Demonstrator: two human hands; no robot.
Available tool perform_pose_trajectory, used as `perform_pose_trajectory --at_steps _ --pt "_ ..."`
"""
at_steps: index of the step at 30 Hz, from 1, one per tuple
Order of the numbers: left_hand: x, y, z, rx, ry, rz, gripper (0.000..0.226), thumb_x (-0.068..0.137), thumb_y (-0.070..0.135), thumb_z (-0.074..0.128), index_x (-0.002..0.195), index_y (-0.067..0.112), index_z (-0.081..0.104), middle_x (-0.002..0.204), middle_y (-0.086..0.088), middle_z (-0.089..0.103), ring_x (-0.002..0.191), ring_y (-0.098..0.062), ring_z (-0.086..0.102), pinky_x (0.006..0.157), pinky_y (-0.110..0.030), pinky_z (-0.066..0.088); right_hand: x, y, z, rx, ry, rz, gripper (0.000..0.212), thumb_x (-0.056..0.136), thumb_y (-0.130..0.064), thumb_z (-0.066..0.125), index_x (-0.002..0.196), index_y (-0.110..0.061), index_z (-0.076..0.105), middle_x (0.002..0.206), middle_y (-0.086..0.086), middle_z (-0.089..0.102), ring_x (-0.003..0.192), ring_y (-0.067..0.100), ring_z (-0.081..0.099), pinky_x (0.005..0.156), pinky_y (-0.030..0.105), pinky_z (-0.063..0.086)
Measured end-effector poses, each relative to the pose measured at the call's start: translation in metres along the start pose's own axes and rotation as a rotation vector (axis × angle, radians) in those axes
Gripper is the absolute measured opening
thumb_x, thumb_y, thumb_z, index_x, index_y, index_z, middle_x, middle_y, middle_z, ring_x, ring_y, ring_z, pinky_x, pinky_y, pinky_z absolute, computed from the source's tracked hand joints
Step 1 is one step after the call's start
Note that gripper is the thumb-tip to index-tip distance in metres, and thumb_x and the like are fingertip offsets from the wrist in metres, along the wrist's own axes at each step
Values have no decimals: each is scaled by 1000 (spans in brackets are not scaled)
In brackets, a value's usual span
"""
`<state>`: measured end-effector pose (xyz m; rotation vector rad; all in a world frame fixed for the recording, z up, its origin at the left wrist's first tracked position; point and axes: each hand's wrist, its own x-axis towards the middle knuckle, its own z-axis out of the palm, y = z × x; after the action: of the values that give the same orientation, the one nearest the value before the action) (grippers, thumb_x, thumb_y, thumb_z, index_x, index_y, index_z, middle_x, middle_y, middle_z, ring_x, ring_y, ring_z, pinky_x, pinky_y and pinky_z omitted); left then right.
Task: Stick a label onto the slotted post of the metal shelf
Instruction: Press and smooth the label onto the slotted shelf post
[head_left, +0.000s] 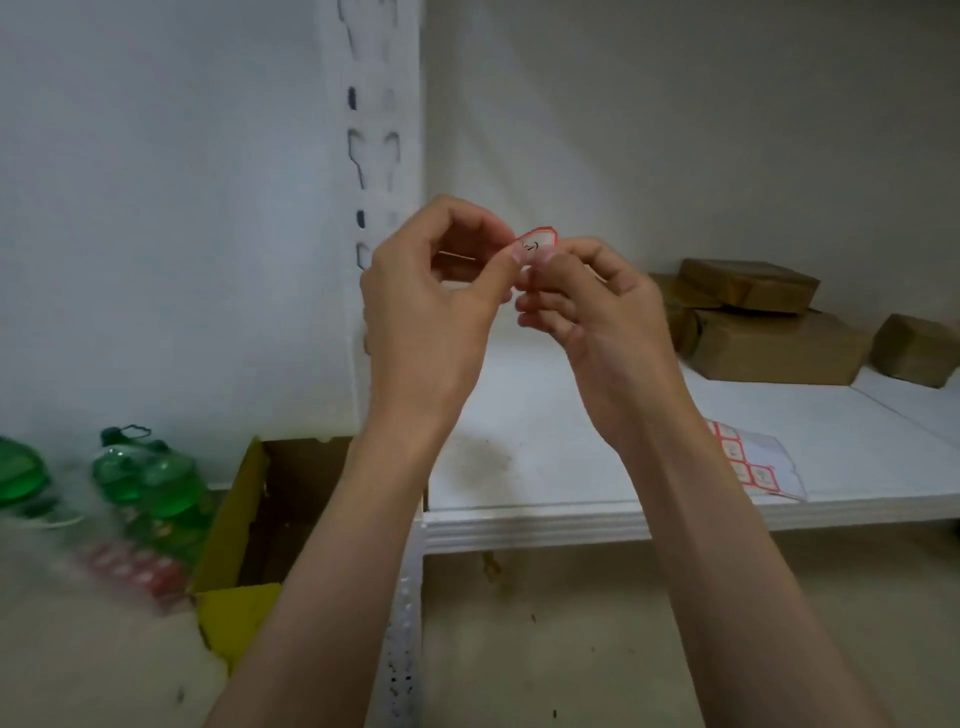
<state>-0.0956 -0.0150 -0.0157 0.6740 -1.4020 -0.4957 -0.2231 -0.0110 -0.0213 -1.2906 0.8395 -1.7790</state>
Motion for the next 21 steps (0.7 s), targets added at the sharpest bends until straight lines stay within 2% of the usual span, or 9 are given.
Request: perform_pose_trajectory --at_steps 5,9,12,17,21 --pt "11 21 -40 108 50 107 18 84 21 79 95 12 68 85 4 71 78 -11 71 73 -33 61 -1 -11 35 -81 -38 -122 7 96 -9 66 92 -6 69 81 11 70 72 19 67 72 30 57" --pt "20 17 -75 150 130 52 30 80 16 83 97 12 58 84 1 72 79 -10 73 75 -33 62 -2 -9 56 -330 -53 -252 7 94 -14 70 89 -11 74 78 2 73 69 15 68 66 24 57" --pt "22 13 -89 179 159 28 36 80 15 83 99 10 53 81 2 74 75 -8 74 74 -27 61 -3 -6 68 -491 -31 -329 7 92 -22 73 87 -18 76 76 -9 73 70 8 69 68 21 58" --pt "23 8 -94 264 212 19 40 79 15 83 96 11 48 75 7 73 70 -2 72 71 -23 60 -2 -1 78 -601 53 -404 8 89 -22 77 81 -20 75 71 -12 70 63 2 65 62 10 49" --pt "22 4 -90 320 263 4 44 78 19 86 91 13 44 69 12 69 67 2 69 70 -19 58 -3 4 83 -728 85 -412 12 89 -28 76 79 -28 70 71 -20 65 72 -2 65 64 6 48"
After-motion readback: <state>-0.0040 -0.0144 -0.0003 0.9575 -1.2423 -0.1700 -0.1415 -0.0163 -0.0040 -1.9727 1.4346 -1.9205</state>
